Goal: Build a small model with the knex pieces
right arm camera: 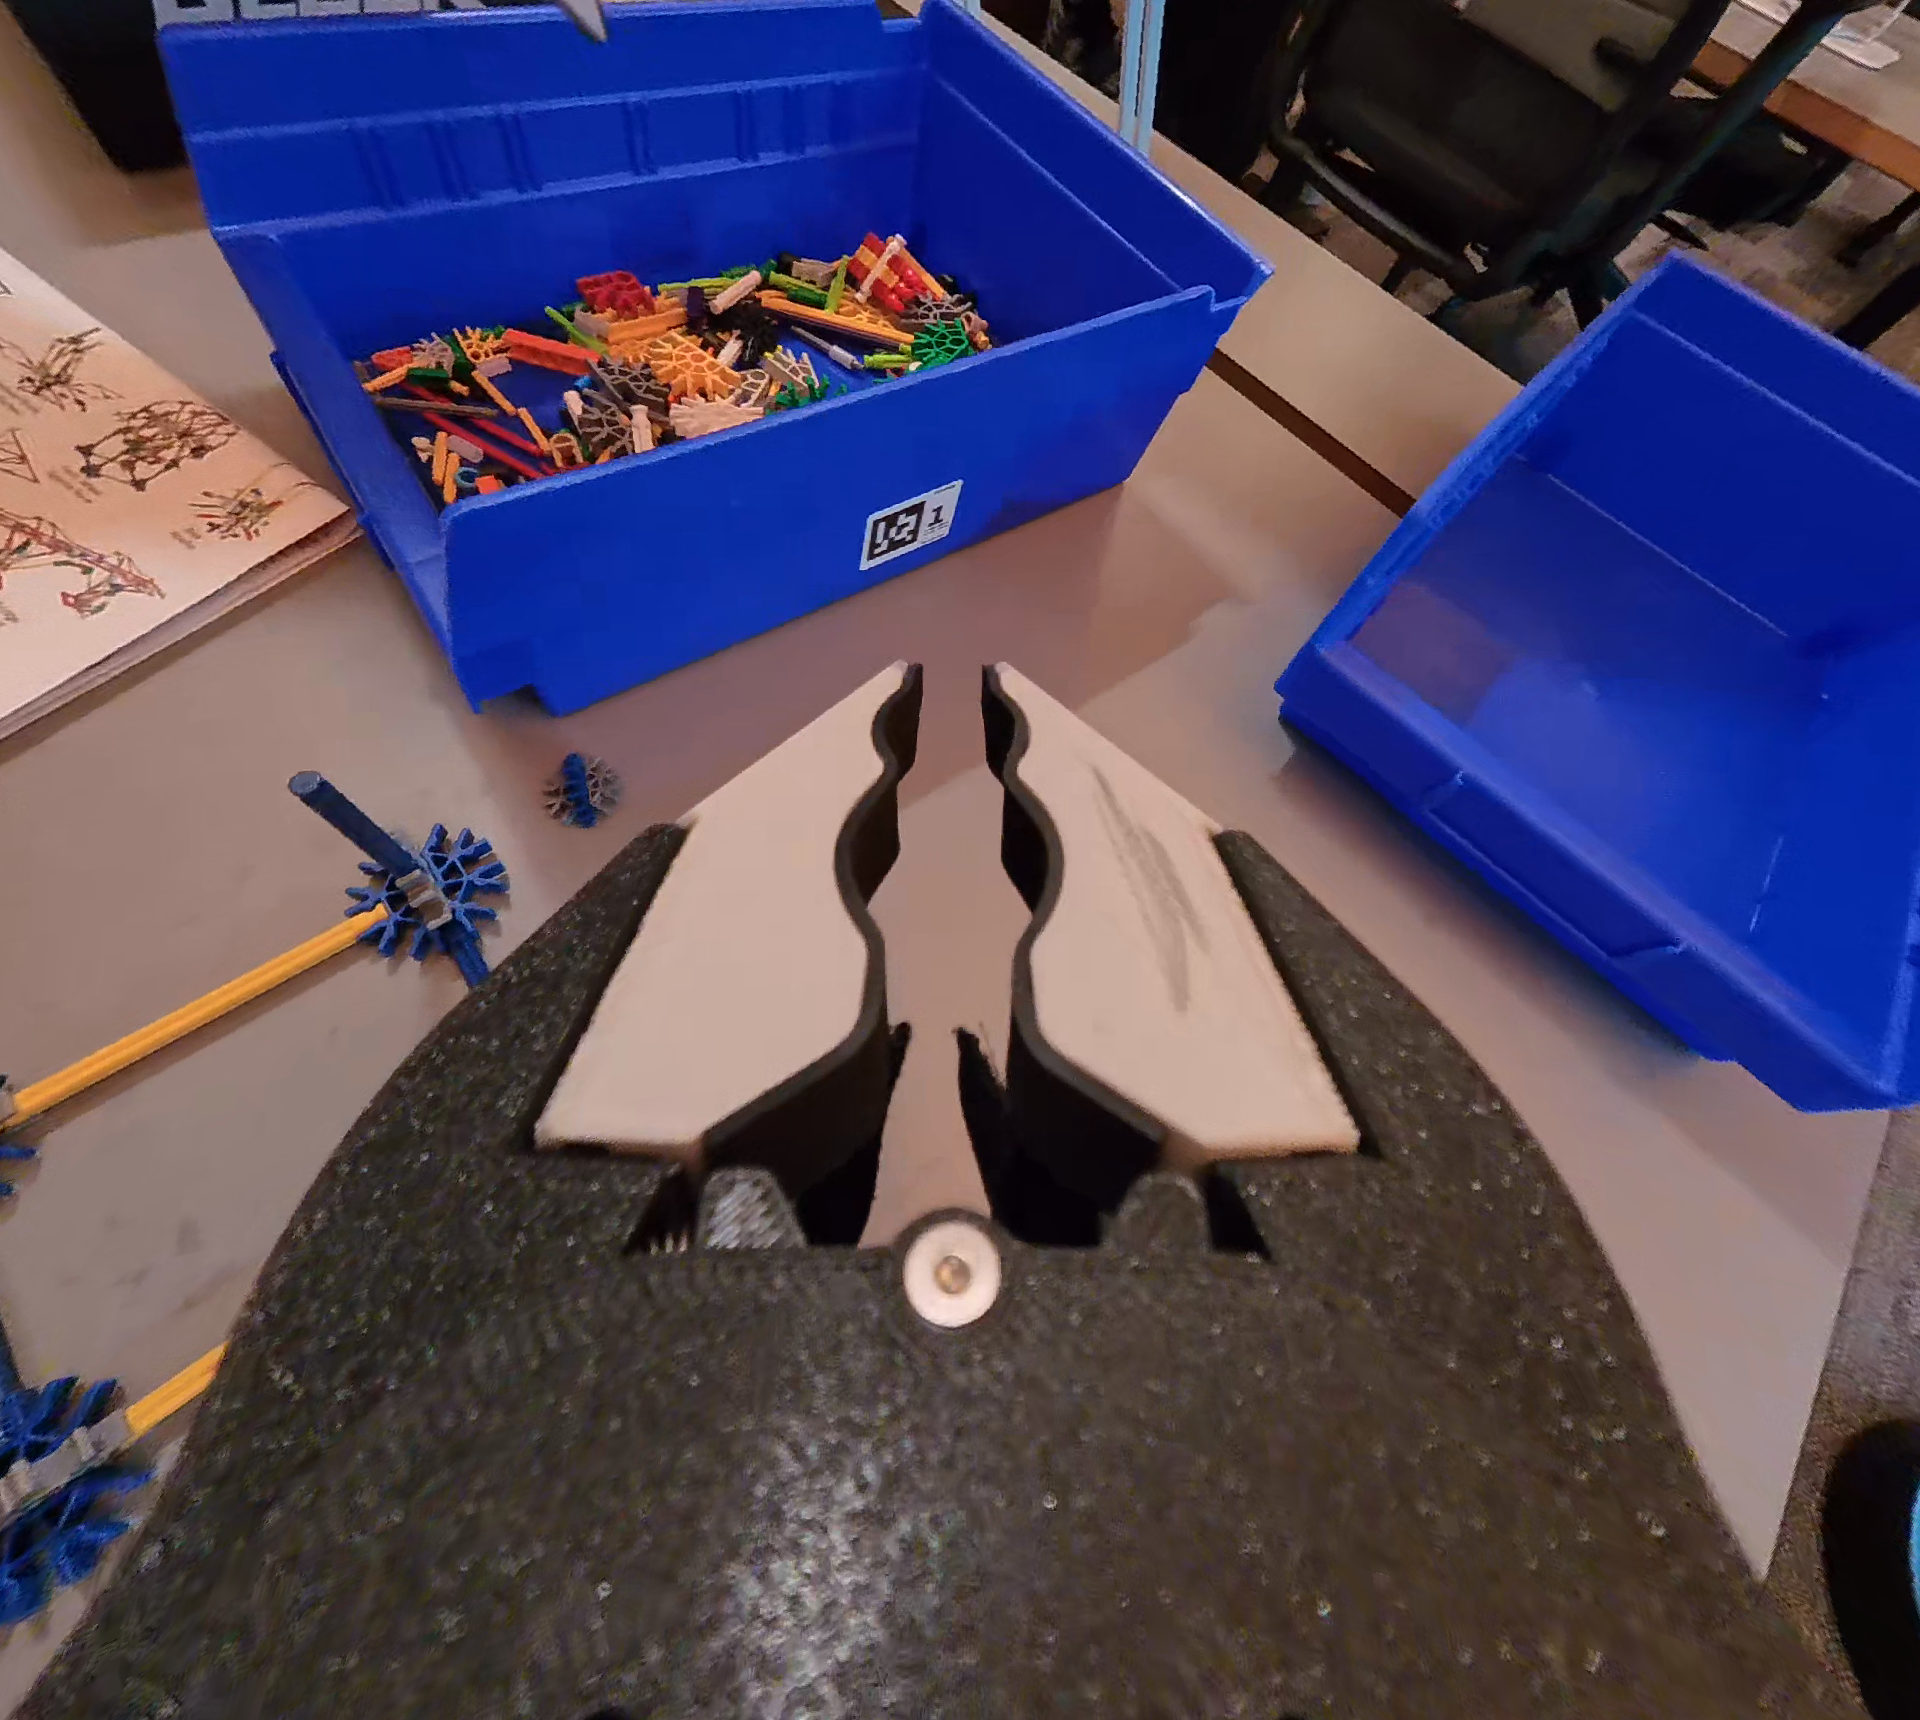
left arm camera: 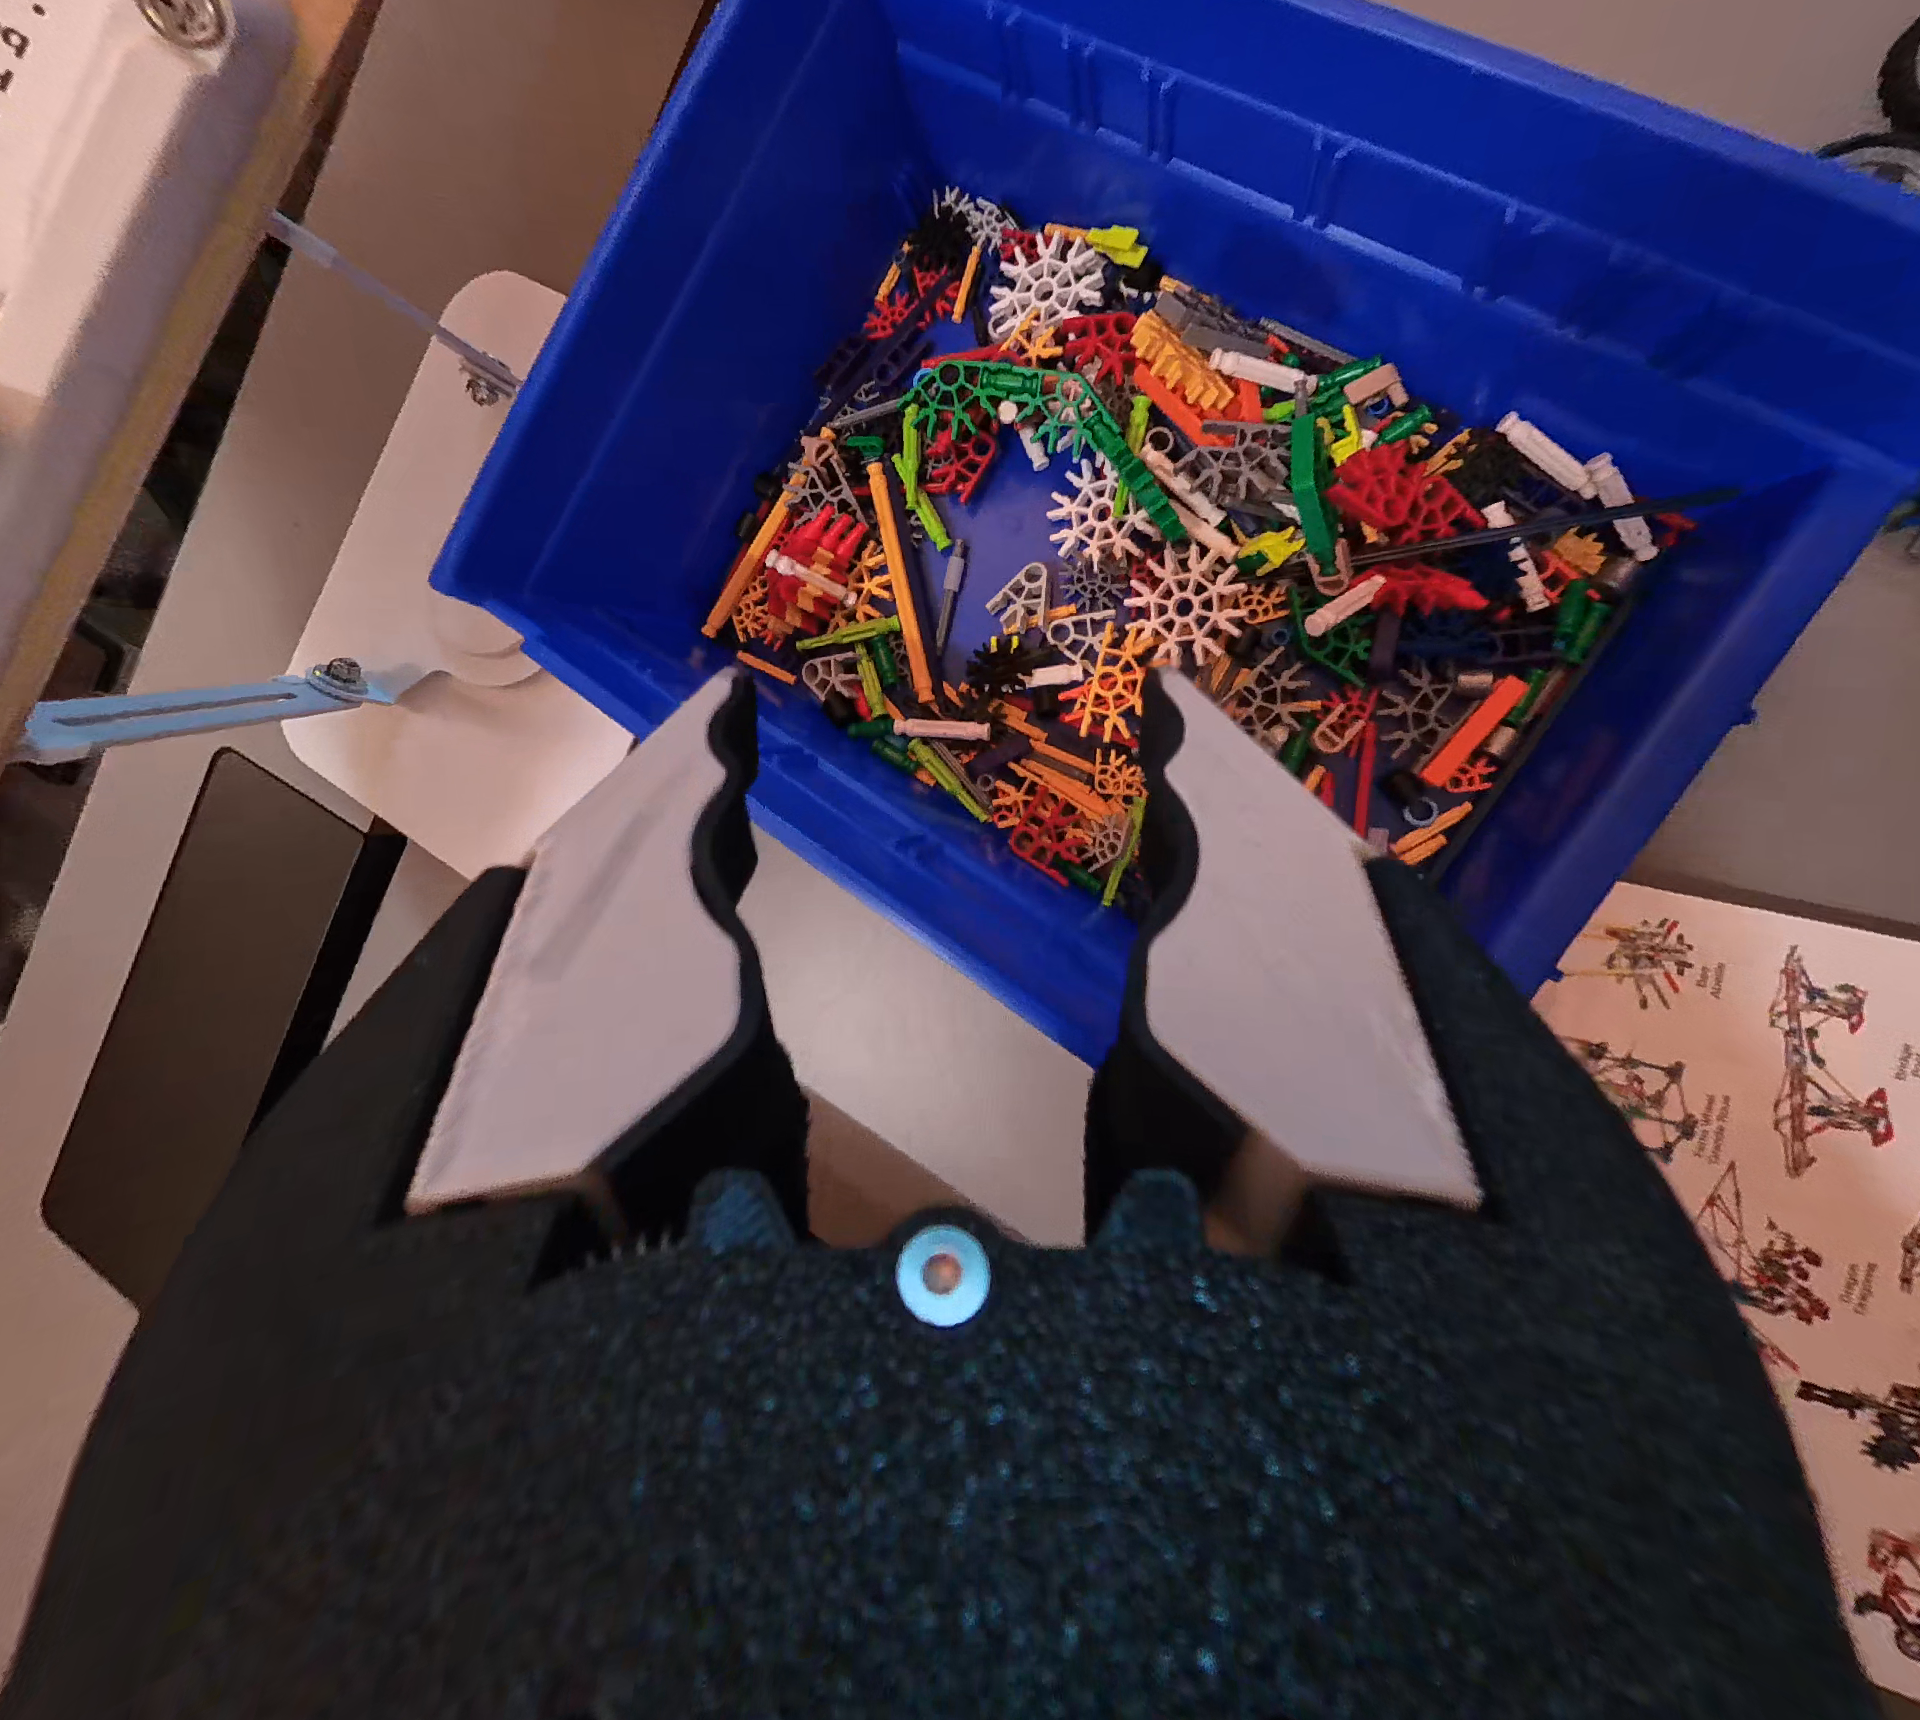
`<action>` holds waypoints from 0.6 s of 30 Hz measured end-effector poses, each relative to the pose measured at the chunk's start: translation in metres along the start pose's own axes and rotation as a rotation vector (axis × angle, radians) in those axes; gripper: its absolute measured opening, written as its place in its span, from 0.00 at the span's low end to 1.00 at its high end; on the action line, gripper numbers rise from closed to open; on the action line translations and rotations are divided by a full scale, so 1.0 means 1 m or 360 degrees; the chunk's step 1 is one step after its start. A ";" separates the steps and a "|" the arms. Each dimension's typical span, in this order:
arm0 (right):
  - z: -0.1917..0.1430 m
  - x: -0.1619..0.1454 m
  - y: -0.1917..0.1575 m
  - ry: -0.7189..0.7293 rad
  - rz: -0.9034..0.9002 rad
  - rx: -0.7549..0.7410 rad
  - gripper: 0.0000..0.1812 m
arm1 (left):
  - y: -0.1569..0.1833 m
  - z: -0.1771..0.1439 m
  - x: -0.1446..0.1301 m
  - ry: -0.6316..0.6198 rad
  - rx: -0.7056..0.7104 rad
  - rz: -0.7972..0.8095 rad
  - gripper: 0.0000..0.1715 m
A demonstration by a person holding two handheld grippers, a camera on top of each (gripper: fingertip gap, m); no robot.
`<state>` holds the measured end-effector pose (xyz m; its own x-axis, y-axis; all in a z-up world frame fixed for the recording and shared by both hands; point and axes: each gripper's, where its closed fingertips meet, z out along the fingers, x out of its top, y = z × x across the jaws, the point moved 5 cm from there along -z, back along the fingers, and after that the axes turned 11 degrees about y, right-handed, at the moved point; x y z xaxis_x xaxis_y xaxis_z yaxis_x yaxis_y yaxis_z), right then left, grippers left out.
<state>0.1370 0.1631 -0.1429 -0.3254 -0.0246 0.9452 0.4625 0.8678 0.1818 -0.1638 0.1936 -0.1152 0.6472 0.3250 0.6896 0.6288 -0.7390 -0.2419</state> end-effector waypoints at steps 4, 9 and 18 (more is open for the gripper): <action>0.000 0.000 0.002 0.0005 0.0015 -0.0011 0.06 | 0.000 0.008 -0.014 -0.0063 0.0034 -0.0016 0.41; 0.000 -0.001 0.001 -0.0003 0.0010 0.0001 0.06 | 0.001 0.022 -0.030 -0.0108 0.0053 -0.0076 0.41; 0.000 -0.001 0.000 -0.0015 -0.0006 0.0014 0.06 | 0.004 0.043 -0.049 -0.0107 0.0144 -0.0040 0.40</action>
<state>0.1373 0.1628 -0.1443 -0.3349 -0.0232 0.9420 0.4539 0.8721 0.1829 -0.1743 0.1997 -0.1792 0.6564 0.3836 0.6497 0.6794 -0.6748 -0.2880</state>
